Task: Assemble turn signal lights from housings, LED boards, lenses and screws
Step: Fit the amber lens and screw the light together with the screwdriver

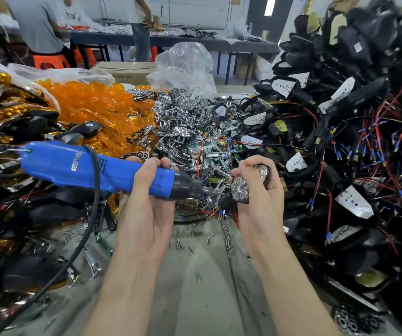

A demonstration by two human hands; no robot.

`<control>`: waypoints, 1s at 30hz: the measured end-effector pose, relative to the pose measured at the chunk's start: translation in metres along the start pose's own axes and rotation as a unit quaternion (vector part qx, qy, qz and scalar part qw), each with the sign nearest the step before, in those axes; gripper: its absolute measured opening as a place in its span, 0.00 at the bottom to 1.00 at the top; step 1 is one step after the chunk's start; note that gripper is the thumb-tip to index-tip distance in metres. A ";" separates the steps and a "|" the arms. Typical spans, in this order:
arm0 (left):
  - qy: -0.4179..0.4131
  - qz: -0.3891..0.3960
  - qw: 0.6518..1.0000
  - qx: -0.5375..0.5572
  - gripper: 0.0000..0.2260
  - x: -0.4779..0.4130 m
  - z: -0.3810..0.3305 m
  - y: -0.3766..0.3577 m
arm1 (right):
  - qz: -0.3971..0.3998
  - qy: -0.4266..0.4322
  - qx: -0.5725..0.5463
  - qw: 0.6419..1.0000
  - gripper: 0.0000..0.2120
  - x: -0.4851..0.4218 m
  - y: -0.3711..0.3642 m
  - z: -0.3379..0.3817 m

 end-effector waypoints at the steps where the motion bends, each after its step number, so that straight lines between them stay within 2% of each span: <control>1: 0.001 -0.002 1.000 0.001 0.10 0.000 0.000 0.001 | -0.001 0.000 -0.001 1.000 0.15 0.000 0.000 0.000; 9: 0.004 -0.017 1.000 0.000 0.09 0.000 0.002 0.003 | -0.005 -0.006 -0.013 1.000 0.16 0.003 -0.001 0.000; 18: -0.039 -0.044 0.997 -0.053 0.09 0.007 0.000 -0.007 | -0.029 0.008 -0.040 0.999 0.18 0.004 -0.001 -0.002; 26: 0.016 -0.128 0.990 0.058 0.06 0.007 0.016 0.012 | -0.039 -0.023 -0.132 0.990 0.15 0.001 0.004 -0.015; 30: 0.037 -0.138 0.986 0.091 0.11 0.009 0.026 0.015 | -0.052 -0.042 -0.221 0.973 0.13 -0.002 0.006 -0.024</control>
Point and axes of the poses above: each hand's wrist, its own x-axis away from the middle knuckle, its own y-axis out of the back of the hand, z = x × y, the point moved 8 cm from there along -x, towards the middle knuckle, and after that the axes turned 2 degrees about z, right-handed, at the moved point
